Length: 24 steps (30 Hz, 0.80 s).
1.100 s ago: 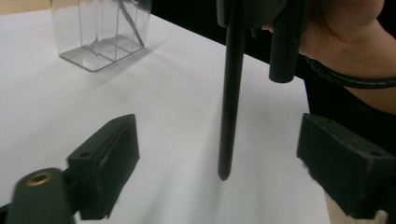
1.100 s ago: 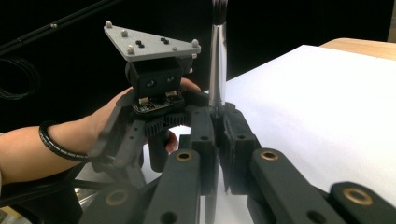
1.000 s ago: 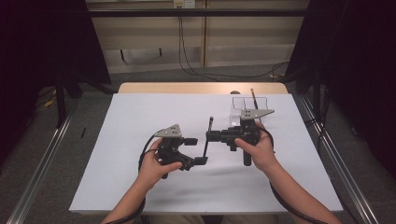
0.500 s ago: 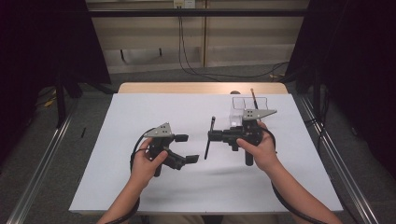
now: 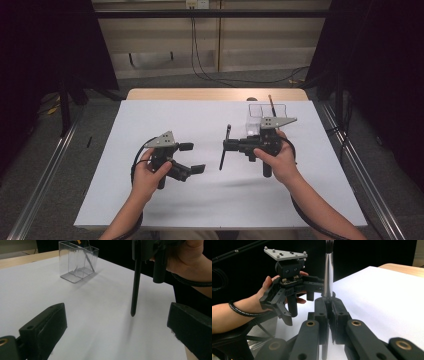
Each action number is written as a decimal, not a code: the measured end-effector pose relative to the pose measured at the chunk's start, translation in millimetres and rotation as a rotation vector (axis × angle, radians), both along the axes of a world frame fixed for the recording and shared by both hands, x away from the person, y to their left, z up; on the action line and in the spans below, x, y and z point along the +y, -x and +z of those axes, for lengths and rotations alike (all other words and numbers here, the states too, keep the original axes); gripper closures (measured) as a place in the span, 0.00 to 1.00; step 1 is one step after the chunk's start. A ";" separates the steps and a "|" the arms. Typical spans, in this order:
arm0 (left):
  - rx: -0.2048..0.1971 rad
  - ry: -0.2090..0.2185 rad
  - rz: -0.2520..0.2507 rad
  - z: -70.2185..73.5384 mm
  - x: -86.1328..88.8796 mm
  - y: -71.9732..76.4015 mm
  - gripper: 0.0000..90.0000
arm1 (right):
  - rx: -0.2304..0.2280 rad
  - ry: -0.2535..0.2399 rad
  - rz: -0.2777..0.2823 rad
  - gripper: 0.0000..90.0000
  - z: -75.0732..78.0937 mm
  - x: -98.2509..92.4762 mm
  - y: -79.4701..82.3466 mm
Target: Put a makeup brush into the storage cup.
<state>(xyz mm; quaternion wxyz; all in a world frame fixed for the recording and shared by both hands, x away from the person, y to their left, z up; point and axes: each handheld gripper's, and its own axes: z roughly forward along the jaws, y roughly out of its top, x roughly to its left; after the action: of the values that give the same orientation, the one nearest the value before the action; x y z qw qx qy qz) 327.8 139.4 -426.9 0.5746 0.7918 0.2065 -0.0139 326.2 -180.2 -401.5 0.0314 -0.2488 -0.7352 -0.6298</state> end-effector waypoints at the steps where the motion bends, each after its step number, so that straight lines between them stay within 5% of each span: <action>1: -0.005 -0.002 0.002 0.0 1.3 -0.3 0.03 | -0.001 -0.002 0.000 0.95 0.0 -0.2 0.0; 24: -0.033 -0.024 0.071 1.7 41.0 4.2 0.03 | -0.006 0.002 0.000 0.95 1.3 -2.2 0.5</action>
<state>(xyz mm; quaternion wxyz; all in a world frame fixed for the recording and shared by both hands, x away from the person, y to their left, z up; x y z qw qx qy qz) 323.5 180.4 -425.1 0.5685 0.7911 0.2249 0.0221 325.6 -182.4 -400.2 0.0286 -0.2470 -0.7359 -0.6298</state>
